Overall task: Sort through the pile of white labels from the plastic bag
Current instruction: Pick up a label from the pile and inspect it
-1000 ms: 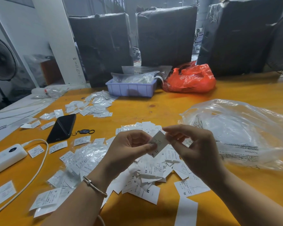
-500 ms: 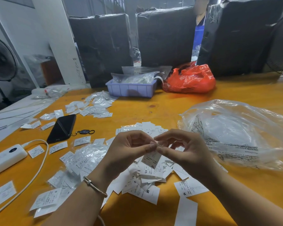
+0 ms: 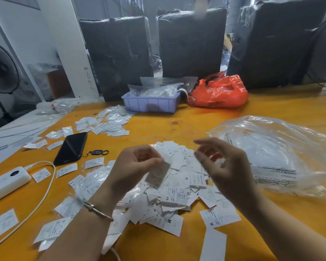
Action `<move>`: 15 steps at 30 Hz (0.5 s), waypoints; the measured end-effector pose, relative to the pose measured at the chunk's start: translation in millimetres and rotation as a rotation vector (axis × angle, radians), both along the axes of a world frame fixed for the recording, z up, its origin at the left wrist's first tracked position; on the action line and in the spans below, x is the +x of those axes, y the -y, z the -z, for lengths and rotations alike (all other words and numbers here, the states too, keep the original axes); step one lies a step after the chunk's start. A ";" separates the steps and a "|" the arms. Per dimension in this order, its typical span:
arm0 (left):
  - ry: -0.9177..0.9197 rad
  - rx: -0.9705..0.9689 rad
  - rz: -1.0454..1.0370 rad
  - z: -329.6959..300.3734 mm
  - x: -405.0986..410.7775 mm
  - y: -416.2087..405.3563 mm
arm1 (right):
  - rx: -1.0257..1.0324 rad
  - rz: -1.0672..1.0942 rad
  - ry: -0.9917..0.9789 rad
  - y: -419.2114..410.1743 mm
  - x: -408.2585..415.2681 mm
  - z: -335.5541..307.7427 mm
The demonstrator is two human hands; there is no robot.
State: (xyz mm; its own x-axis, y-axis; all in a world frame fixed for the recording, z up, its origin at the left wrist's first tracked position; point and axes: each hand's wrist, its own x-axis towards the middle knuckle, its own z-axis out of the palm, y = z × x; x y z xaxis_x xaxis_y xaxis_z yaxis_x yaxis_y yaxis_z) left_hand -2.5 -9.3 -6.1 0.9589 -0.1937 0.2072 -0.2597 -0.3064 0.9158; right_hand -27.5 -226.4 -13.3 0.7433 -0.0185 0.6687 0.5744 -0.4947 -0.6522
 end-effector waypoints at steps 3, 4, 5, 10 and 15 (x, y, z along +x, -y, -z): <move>-0.048 0.338 -0.277 3.7 10.2 -20.4 | -0.189 0.361 0.044 22.2 14.8 -0.5; -0.081 0.474 -0.346 5.3 13.5 -28.1 | -0.279 0.460 0.003 29.9 20.1 0.2; -0.118 0.582 -0.386 5.8 15.8 -35.2 | -0.358 0.538 -0.064 36.8 24.6 1.7; -0.216 0.792 -0.418 1.9 18.4 -50.5 | -0.599 0.719 -0.394 59.2 39.8 12.3; -0.213 0.847 -0.435 1.6 15.2 -48.2 | -0.739 0.762 -0.623 67.5 47.0 17.1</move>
State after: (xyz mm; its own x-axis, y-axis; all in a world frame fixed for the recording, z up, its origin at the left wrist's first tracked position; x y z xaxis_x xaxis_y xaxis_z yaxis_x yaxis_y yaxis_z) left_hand 12.7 38.9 -7.7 0.9831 0.1813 -0.0233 0.1773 -0.9148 0.3630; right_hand 19.5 -293.8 -30.4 0.9041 -0.3548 0.2381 -0.3317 -0.9341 -0.1323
